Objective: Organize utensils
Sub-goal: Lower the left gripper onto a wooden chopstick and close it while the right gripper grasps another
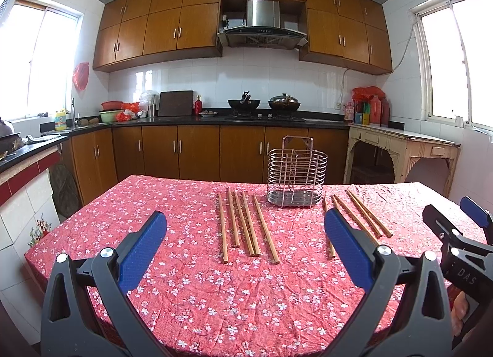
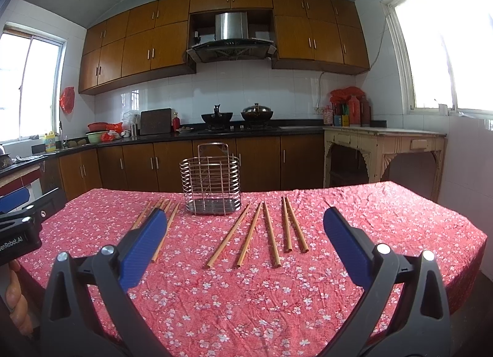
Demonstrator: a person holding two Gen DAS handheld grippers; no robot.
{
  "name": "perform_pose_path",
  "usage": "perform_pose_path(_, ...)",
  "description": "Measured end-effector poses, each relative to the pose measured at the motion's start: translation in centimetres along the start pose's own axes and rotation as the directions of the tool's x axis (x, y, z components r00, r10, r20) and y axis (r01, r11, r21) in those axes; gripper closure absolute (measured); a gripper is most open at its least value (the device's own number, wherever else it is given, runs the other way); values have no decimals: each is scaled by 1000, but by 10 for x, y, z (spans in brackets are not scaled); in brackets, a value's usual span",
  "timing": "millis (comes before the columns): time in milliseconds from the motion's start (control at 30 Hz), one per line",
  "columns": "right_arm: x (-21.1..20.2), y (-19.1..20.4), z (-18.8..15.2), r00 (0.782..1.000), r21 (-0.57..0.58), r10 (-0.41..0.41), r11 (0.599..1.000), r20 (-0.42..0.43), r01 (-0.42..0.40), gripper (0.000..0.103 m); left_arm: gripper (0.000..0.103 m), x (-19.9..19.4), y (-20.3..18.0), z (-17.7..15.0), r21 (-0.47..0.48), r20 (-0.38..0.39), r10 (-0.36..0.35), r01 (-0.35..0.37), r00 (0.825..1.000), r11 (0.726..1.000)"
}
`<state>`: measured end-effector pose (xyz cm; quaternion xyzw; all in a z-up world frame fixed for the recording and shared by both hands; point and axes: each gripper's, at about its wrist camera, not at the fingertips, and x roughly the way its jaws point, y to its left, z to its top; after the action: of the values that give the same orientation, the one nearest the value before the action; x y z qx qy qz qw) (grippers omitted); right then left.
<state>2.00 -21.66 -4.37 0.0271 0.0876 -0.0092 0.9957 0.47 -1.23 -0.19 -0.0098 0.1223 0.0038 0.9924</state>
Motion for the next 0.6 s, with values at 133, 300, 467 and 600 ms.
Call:
perform_pose_path(133, 29, -20, -8, 994, 52, -32, 998, -101, 38, 7, 2, 20, 5, -3, -17, -64, 21, -23, 998, 1000)
perform_pose_path(300, 88, -67, -17, 949, 147, -62, 983, -309, 112, 38, 2, 62, 29, -6, -43, -185, 43, -52, 982, 998)
perform_pose_path(467, 154, -98, -23, 868, 167, -50, 974, -494, 150, 71, 2, 105, 51, -5, -24, -276, 79, -89, 958, 996)
perform_pose_path(600, 199, -102, -35, 808, 109, -55, 983, -587, 146, 76, 6, 137, 64, -8, -24, -349, 81, -95, 934, 995)
